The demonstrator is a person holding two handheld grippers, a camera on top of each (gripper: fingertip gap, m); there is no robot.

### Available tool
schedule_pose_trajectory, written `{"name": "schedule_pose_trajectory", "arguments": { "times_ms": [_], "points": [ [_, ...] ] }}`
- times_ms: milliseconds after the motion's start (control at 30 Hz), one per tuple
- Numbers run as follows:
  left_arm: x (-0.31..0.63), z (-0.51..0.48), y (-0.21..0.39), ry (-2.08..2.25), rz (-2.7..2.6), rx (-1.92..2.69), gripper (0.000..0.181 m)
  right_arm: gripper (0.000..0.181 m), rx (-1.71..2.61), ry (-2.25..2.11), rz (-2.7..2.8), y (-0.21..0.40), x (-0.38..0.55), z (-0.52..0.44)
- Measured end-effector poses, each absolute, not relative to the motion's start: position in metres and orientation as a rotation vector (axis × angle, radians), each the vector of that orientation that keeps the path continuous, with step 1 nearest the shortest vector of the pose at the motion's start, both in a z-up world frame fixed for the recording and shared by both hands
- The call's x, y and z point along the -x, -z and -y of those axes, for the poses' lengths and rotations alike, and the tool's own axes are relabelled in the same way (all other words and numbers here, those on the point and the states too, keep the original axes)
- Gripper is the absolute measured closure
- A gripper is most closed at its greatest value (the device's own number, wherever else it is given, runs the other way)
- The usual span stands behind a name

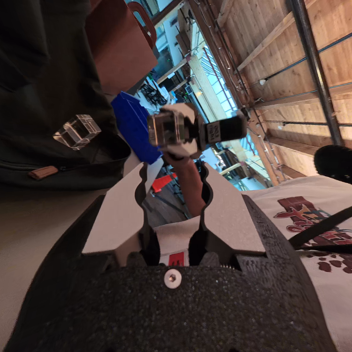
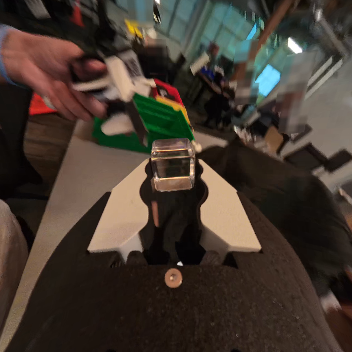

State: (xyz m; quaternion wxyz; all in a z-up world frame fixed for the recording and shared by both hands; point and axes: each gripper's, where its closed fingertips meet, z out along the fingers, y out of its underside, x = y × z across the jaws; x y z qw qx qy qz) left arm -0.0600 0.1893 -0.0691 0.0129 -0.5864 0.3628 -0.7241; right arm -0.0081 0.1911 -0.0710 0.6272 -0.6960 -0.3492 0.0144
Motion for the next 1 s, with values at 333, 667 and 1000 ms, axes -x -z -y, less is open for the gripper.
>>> {"name": "schedule_pose_trajectory", "arguments": {
  "times_ms": [333,667,1000],
  "points": [
    [0.091,-0.196,0.109,1.998,-1.172,1.978,0.124,0.139,2.658,0.113,0.96,0.158,-0.123,-0.179],
    [0.101,-0.196,0.117,1.94,-1.125,2.008,0.125,0.139,2.901,0.073,1.137,0.191,-0.125,-0.189],
    [0.108,-0.205,0.12,1.932,-1.09,2.031,0.125,0.138,2.947,0.09,1.175,0.2,-0.124,-0.189]
  ]
}}
